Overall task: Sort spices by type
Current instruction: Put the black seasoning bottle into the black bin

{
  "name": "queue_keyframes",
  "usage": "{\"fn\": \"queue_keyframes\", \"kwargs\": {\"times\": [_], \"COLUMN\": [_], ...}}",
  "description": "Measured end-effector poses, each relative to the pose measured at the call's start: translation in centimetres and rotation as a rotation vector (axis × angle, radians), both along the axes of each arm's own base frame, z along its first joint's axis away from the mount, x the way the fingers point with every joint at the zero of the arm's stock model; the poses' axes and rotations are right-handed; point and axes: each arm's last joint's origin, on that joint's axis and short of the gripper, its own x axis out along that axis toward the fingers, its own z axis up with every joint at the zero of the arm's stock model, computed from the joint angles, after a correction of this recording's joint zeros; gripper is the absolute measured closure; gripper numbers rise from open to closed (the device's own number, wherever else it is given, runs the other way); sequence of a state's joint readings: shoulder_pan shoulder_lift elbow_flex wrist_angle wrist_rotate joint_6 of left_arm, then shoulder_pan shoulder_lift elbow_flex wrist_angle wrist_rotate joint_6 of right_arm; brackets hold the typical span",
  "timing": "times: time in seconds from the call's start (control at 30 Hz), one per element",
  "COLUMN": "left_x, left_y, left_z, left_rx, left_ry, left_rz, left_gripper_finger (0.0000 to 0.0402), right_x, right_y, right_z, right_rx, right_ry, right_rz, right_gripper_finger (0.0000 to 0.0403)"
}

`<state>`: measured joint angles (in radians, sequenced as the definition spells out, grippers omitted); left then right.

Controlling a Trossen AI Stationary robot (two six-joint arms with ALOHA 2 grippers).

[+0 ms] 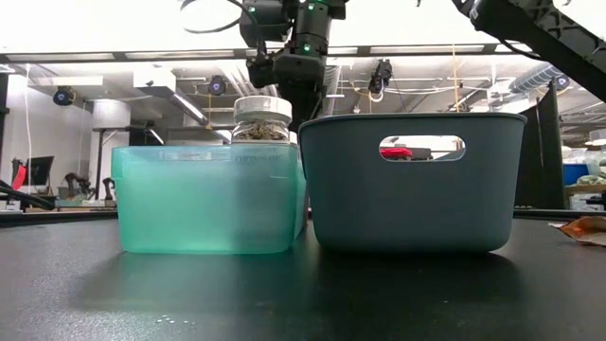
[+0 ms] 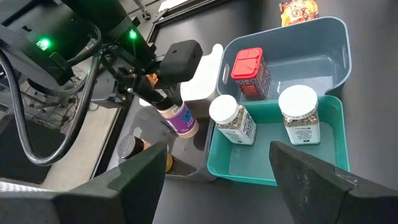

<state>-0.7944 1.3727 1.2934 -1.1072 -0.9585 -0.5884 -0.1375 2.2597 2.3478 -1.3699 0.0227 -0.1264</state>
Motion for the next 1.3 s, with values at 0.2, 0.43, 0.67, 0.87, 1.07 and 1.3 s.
{"fn": "queue_keyframes", "kwargs": {"times": [0.2, 0.43, 0.67, 0.87, 1.07, 1.3], "left_x": [0.0, 0.0, -0.2, -0.2, -0.2, -0.3], "left_y": [0.0, 0.0, 0.2, 0.3, 0.2, 0.2], "left_z": [0.0, 0.0, -0.1, -0.1, -0.1, -0.1], "left_rx": [0.000, -0.003, 0.029, 0.029, 0.028, 0.012], "left_ry": [0.000, -0.001, 0.026, 0.025, 0.025, 0.018], "left_rz": [0.000, 0.002, 0.003, 0.005, 0.005, 0.016], "left_gripper_finger": [0.0135, 0.0135, 0.0135, 0.0135, 0.0135, 0.0135], "right_x": [0.1, 0.1, 0.1, 0.1, 0.1, 0.1], "right_y": [0.0, 0.0, 0.0, 0.0, 0.0, 0.0], "right_z": [0.0, 0.0, 0.0, 0.0, 0.2, 2.0], "right_rx": [-0.002, -0.004, -0.003, -0.003, -0.005, -0.016], "right_ry": [-0.007, -0.013, -0.014, -0.014, -0.018, -0.110], "right_rz": [0.005, 0.012, 0.006, 0.005, -0.004, -0.007], "right_gripper_finger": [0.0198, 0.0182, 0.0158, 0.0164, 0.0173, 0.0191]}}
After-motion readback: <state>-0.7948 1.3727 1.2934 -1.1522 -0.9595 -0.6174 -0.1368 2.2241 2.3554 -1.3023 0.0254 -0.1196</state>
